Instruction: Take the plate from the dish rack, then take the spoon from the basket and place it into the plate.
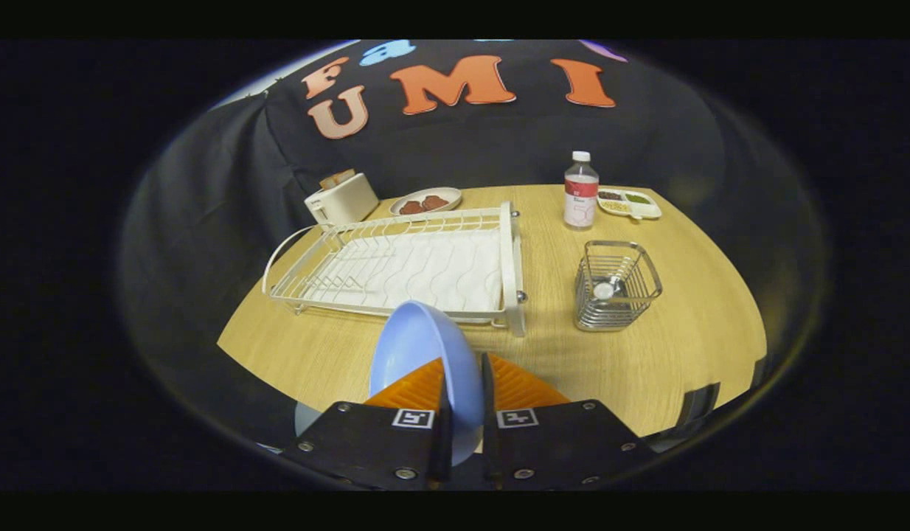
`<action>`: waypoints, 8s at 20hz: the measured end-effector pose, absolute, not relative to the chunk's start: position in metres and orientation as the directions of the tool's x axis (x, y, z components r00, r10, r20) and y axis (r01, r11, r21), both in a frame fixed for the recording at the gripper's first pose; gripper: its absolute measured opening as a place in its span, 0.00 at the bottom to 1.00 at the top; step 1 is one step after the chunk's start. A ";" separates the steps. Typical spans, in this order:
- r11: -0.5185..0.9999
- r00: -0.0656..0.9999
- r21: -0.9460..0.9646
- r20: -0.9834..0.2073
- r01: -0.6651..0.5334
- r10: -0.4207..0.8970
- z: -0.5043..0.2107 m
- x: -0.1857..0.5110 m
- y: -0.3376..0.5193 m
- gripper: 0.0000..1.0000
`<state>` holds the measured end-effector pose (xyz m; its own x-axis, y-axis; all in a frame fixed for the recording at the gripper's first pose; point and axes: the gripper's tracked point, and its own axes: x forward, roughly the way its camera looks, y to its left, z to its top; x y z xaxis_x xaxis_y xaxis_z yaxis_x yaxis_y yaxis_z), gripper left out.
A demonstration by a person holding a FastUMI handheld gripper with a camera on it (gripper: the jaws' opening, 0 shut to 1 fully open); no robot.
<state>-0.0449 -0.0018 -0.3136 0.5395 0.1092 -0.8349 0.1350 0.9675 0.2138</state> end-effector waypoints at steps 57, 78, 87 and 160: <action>0.924 0.864 -0.169 -0.330 0.342 -0.380 -0.232 0.034 -0.144 0.11; 0.989 0.964 -0.124 -0.242 0.079 -0.107 -0.124 -0.027 -0.036 0.10; 0.991 0.947 -0.060 -0.305 -0.123 0.099 -0.175 -0.045 0.021 0.10; 0.989 0.989 0.008 0.036 0.145 -0.145 -0.041 0.009 0.009 0.90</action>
<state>0.0090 0.0086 -0.0405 0.9888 -0.1449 0.0363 0.1447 0.9894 0.0075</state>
